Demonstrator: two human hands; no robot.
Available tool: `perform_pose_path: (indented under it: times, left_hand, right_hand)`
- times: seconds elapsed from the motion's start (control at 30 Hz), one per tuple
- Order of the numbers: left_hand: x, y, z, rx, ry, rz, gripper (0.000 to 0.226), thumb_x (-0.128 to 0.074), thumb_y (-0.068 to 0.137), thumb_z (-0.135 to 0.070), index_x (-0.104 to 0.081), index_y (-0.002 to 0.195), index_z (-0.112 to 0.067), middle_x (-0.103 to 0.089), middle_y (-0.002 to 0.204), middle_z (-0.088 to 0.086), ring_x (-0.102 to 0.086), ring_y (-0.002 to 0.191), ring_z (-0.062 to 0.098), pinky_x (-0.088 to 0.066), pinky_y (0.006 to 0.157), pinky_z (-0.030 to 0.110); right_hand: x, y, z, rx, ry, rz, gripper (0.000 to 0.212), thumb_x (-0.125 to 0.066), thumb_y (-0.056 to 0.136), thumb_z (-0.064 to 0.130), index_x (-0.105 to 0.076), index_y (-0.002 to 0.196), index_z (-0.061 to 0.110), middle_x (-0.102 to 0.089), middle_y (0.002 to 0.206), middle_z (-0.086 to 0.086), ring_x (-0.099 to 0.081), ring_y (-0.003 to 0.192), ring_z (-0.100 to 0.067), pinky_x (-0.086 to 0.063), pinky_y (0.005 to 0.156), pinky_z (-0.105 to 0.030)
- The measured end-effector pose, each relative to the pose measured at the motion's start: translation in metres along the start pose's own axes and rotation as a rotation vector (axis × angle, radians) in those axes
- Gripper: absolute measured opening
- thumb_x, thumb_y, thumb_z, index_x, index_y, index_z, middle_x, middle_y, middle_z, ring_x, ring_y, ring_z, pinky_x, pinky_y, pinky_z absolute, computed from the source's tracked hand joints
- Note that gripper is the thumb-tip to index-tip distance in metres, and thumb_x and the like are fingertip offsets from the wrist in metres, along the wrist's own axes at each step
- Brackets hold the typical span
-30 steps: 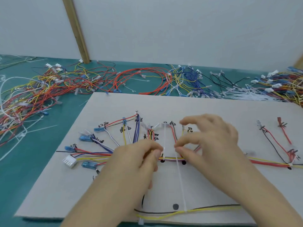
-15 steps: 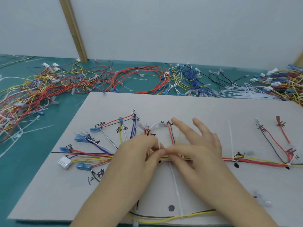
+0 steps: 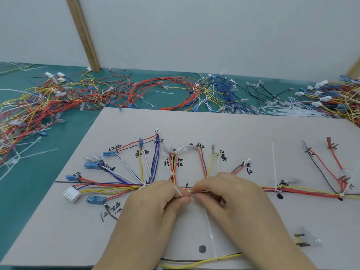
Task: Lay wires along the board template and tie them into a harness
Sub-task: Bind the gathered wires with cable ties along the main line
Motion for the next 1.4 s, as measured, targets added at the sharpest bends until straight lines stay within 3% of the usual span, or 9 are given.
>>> perform_pose_path:
  times: [0.23, 0.3, 0.47, 0.67, 0.77, 0.9, 1.07, 1.27, 1.4]
  left_hand:
    - [-0.001, -0.001, -0.005, -0.013, 0.061, -0.097, 0.032, -0.041, 0.085, -0.027, -0.065, 0.071, -0.012, -0.062, 0.069, -0.008, -0.049, 0.068, 0.001, -0.034, 0.065, 0.004]
    - [-0.002, -0.001, -0.005, 0.009, 0.068, -0.116, 0.032, -0.039, 0.085, -0.027, -0.059, 0.065, -0.012, -0.054, 0.063, -0.009, -0.045, 0.063, 0.004, -0.034, 0.060, 0.011]
    - [-0.005, 0.004, -0.009, -0.008, 0.119, -0.159, 0.030, -0.039, 0.085, -0.025, -0.039, 0.056, -0.014, -0.026, 0.060, -0.015, -0.033, 0.056, 0.008, -0.024, 0.052, 0.017]
    - [-0.008, 0.004, -0.003, 0.021, 0.050, -0.133, 0.036, -0.039, 0.085, -0.030, -0.047, 0.057, -0.010, -0.035, 0.055, -0.011, -0.035, 0.056, 0.003, -0.029, 0.055, 0.013]
    - [-0.008, -0.001, -0.007, 0.139, -0.174, -0.168, 0.030, -0.043, 0.084, -0.040, -0.064, 0.077, -0.020, -0.058, 0.067, -0.006, -0.052, 0.065, -0.003, -0.036, 0.060, 0.003]
    - [0.004, -0.001, -0.020, 0.193, -0.494, -0.210, 0.028, -0.041, 0.077, -0.046, -0.058, 0.098, -0.041, -0.060, 0.079, -0.014, -0.060, 0.061, 0.006, -0.046, 0.052, 0.012]
    - [0.000, 0.023, -0.030, 0.194, -0.333, -0.025, 0.016, -0.047, 0.085, -0.030, -0.059, 0.088, -0.039, -0.060, 0.081, -0.021, -0.059, 0.054, 0.000, -0.046, 0.055, 0.014]
    - [-0.021, 0.040, -0.033, 0.162, -0.177, 0.004, 0.045, -0.055, 0.087, -0.021, -0.044, 0.128, -0.035, -0.051, 0.095, -0.027, -0.052, 0.084, -0.003, -0.041, 0.081, 0.017]
    - [-0.027, 0.043, -0.030, 0.184, -0.202, 0.009, 0.027, -0.062, 0.082, -0.015, -0.060, 0.105, -0.030, -0.060, 0.084, -0.018, -0.057, 0.076, -0.001, -0.045, 0.071, 0.012]
  right_hand:
    - [-0.002, 0.008, 0.015, 0.096, -0.170, -0.018, 0.014, -0.054, 0.071, 0.031, -0.064, 0.063, 0.030, -0.055, 0.059, 0.009, -0.056, 0.049, -0.009, -0.037, 0.035, -0.016]
    - [-0.003, 0.009, 0.018, 0.079, -0.214, -0.029, 0.020, -0.047, 0.071, 0.031, -0.062, 0.058, 0.027, -0.053, 0.056, 0.008, -0.055, 0.047, -0.010, -0.035, 0.033, -0.016]
    - [-0.005, 0.008, 0.022, 0.075, -0.209, -0.044, 0.006, -0.062, 0.055, 0.025, -0.059, 0.051, 0.022, -0.051, 0.050, 0.005, -0.052, 0.041, -0.015, -0.031, 0.030, -0.016]
    - [-0.008, 0.009, 0.020, 0.061, -0.152, 0.023, 0.003, -0.062, 0.055, 0.022, -0.060, 0.053, 0.022, -0.053, 0.051, 0.005, -0.054, 0.043, -0.015, -0.035, 0.033, -0.017]
    - [0.002, 0.010, 0.008, 0.018, 0.023, 0.115, 0.012, -0.055, 0.072, 0.028, -0.067, 0.072, 0.024, -0.058, 0.066, 0.008, -0.055, 0.060, -0.007, -0.045, 0.054, -0.024]
    - [0.038, 0.004, -0.025, -0.083, 0.198, -0.163, 0.010, -0.064, 0.074, 0.026, -0.064, 0.071, 0.036, -0.056, 0.067, 0.008, -0.051, 0.066, -0.002, -0.037, 0.060, -0.005]
    - [0.027, 0.003, -0.035, -0.145, 0.124, 0.018, 0.008, -0.068, 0.079, 0.022, -0.071, 0.078, 0.029, -0.052, 0.072, 0.018, -0.049, 0.072, 0.013, -0.035, 0.066, -0.005]
    - [0.015, 0.001, -0.029, -0.145, 0.163, 0.058, 0.008, -0.063, 0.082, 0.027, -0.070, 0.080, 0.031, -0.056, 0.081, 0.014, -0.052, 0.078, 0.000, -0.040, 0.069, -0.019]
    - [0.016, 0.000, -0.030, -0.130, 0.169, 0.037, 0.009, -0.066, 0.079, 0.023, -0.070, 0.074, 0.029, -0.055, 0.075, 0.014, -0.052, 0.076, -0.002, -0.041, 0.066, -0.020]
Point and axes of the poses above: each hand's wrist, its own y-axis towards the middle knuckle, its own x-axis out of the back of the hand, z = x × y, the point moved 3 cm from there along y, towards the middle knuckle
